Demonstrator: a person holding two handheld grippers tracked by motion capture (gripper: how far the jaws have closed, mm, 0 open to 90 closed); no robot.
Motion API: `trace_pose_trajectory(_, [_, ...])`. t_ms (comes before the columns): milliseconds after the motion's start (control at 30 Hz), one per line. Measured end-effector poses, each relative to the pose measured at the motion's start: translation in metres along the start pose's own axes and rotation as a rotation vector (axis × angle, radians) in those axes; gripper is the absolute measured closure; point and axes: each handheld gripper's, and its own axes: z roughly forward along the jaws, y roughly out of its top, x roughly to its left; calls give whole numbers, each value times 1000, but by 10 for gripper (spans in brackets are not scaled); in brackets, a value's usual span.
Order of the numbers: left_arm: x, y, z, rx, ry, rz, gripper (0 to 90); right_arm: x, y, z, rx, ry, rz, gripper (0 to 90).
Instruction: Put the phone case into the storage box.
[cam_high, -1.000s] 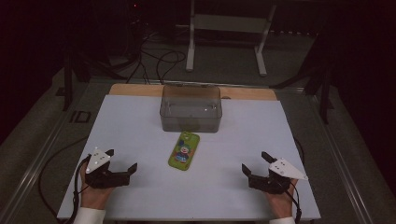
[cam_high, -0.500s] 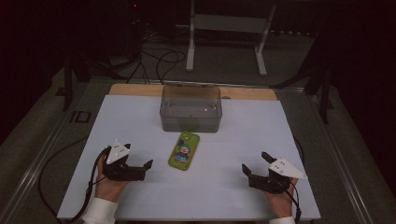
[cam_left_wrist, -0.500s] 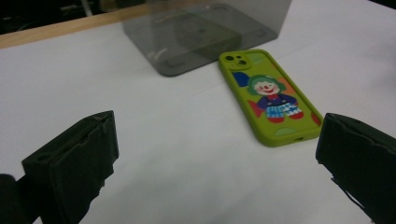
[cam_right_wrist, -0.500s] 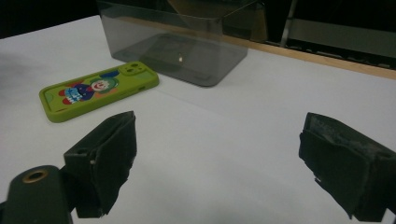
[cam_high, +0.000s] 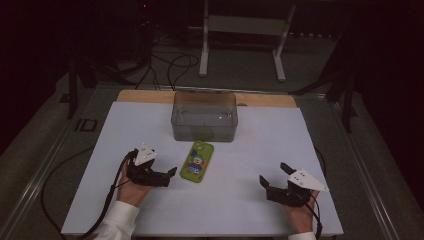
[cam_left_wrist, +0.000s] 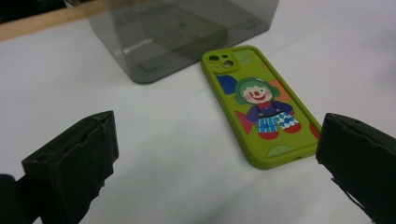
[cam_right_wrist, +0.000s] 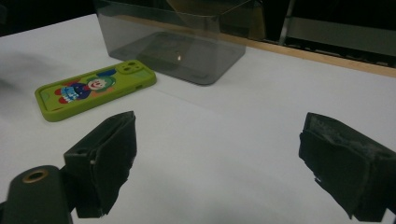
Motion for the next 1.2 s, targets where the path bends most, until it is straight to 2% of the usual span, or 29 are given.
trace_pose_trajectory(500, [-14,13,30,77,-11,27,0,-1,0,0,3,-4,6,112])
trace_pose_trajectory(800, [-25,22,47,119,-21,62,0,-3,0,-1,3,-10,5,112])
trace_pose_trajectory(967, [-30,26,57,134,-28,56,0,-2,0,-1,5,-8,5,112])
trace_pose_trajectory(1200, [-36,31,70,185,-31,61,0,-3,0,-1,8,-9,4,112])
